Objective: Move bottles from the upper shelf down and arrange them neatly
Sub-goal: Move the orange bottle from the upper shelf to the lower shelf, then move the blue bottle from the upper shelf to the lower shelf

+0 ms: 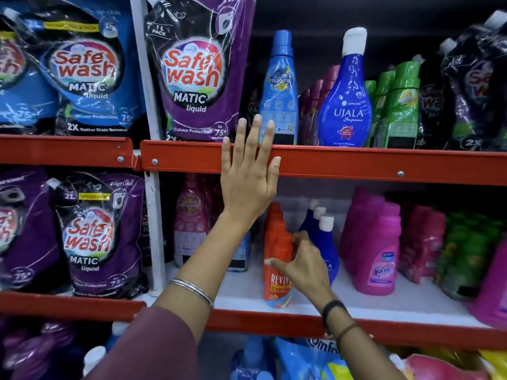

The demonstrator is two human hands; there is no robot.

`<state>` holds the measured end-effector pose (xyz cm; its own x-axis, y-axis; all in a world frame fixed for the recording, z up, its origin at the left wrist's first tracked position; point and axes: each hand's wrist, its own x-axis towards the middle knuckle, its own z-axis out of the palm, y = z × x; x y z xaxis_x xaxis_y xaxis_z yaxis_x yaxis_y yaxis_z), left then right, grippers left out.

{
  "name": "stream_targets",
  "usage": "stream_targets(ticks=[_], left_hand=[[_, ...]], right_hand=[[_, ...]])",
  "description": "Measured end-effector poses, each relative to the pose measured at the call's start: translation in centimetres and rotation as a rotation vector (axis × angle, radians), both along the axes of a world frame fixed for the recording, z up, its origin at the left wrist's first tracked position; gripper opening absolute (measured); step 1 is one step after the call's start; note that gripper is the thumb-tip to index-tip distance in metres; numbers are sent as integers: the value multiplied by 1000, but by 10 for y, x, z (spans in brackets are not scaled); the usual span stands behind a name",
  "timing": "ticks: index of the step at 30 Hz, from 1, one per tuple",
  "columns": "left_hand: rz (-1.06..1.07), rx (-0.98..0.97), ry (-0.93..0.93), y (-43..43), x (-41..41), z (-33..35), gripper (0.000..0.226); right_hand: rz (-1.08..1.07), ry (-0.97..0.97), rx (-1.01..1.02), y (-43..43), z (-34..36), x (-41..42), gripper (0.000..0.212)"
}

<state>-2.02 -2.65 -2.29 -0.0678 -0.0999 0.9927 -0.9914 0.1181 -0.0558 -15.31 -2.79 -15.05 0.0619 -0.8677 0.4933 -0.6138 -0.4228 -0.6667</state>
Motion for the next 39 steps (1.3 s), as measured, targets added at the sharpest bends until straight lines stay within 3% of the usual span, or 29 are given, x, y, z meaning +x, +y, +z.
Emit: stream_targets(ticks=[7, 12, 19, 23, 26, 31, 35, 39], left_hand=[[-10, 3, 4, 0, 0, 0, 53], [-5, 25, 18, 2, -2, 0, 53], [-15, 56, 66, 4, -19, 0, 57], [-24, 77, 51, 4, -37, 1, 59], [-18, 74, 45, 2, -52, 2, 58], [-5, 67, 45, -4, -71, 1, 60], [8, 36, 38, -8, -74, -1, 60], [5, 28, 22, -9, -73, -1, 60]], right_hand=[[64, 22, 20, -1, -1, -1, 76], [93, -56, -45, 11, 6, -20, 68], [150, -495, -593, 51, 86, -67, 24], [122, -588, -819, 54, 151, -87, 11], [52, -483, -788, 39, 190, -94, 25], [57, -214, -565, 8, 233, -89, 57], [116, -179, -442, -4, 245, -86, 48], [150, -311, -465, -3, 242, -89, 44]])
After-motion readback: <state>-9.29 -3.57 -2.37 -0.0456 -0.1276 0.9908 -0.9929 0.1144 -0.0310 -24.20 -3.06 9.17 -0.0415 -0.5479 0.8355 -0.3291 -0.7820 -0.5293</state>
